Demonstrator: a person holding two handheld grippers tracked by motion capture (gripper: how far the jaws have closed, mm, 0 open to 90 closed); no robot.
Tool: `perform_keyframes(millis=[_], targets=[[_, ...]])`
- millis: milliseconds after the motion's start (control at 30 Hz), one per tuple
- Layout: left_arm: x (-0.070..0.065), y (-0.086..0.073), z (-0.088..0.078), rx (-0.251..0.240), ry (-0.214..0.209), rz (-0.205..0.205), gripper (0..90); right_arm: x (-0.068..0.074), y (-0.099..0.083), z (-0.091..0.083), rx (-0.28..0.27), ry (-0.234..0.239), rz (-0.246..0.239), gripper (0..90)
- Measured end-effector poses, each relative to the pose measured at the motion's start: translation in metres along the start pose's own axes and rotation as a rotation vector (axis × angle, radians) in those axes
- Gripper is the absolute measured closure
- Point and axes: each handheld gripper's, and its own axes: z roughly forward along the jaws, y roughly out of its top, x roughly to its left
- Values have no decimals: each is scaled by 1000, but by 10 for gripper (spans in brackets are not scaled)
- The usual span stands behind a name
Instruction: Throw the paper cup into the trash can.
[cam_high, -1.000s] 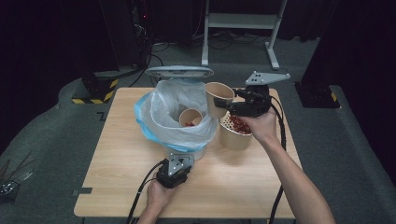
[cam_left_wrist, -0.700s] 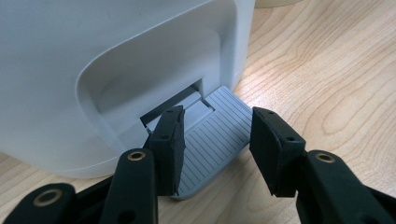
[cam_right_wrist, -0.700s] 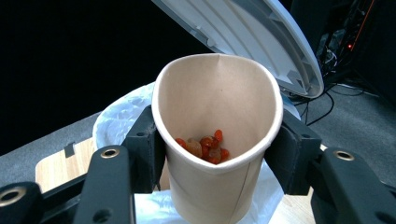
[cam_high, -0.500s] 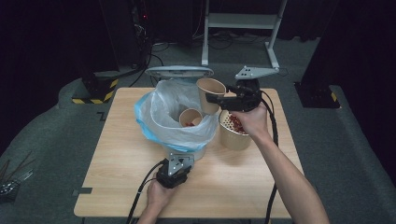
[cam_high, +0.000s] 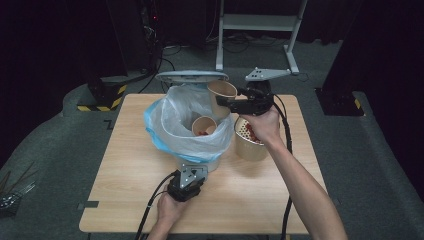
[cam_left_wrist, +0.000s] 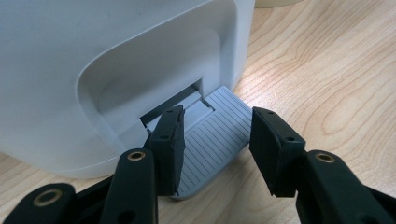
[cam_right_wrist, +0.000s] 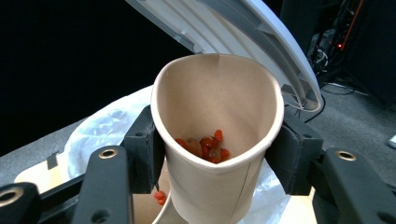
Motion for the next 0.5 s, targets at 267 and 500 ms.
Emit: perform_keyframes(millis=[267,500], targets=[[0,0,0,1,0,3,553,-3,-1,11,11,-17,5,429],[0,0,0,0,-1,-1,553,-4,-1,19,10,-23,12,421]])
